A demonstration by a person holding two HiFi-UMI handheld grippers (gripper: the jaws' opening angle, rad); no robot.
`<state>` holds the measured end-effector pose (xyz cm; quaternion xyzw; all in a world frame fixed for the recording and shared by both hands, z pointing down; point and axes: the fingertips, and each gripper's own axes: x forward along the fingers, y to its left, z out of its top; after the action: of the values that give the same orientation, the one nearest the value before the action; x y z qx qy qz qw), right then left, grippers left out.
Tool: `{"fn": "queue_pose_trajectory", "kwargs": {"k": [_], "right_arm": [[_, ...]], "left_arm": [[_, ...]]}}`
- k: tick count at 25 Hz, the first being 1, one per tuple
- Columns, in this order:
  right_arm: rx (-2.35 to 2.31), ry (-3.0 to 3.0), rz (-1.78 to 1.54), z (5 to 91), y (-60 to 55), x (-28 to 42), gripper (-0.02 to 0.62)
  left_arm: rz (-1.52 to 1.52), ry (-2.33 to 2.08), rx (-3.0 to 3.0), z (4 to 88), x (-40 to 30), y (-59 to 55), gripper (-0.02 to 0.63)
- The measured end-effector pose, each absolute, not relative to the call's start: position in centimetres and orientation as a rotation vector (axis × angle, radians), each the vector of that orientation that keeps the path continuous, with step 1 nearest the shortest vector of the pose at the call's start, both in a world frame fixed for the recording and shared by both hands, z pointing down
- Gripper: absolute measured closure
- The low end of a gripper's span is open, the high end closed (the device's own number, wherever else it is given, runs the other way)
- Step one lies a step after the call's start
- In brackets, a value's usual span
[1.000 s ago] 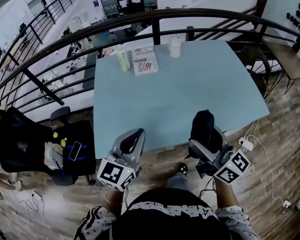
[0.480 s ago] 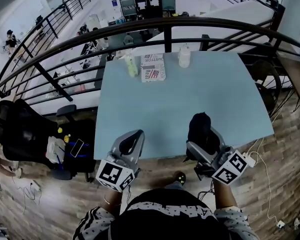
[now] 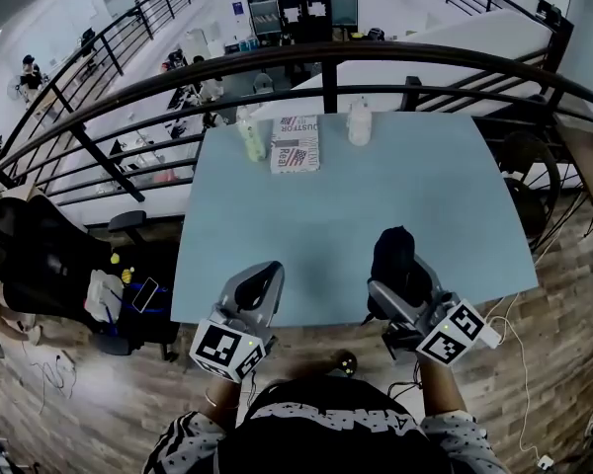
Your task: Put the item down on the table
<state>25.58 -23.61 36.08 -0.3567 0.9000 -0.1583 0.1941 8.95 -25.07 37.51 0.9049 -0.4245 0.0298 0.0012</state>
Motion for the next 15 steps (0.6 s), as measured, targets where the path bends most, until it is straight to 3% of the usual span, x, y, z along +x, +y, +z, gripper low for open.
{"fn": "queue_pose_trajectory", "kwargs": {"k": [15], "right_arm": [[-1.088, 2.552, -0.544, 40.3, -29.4, 29.1, 0.233]], "left_arm": [[0.116, -1.433, 2.785, 38.5, 10.4, -26.9, 0.606]]}}
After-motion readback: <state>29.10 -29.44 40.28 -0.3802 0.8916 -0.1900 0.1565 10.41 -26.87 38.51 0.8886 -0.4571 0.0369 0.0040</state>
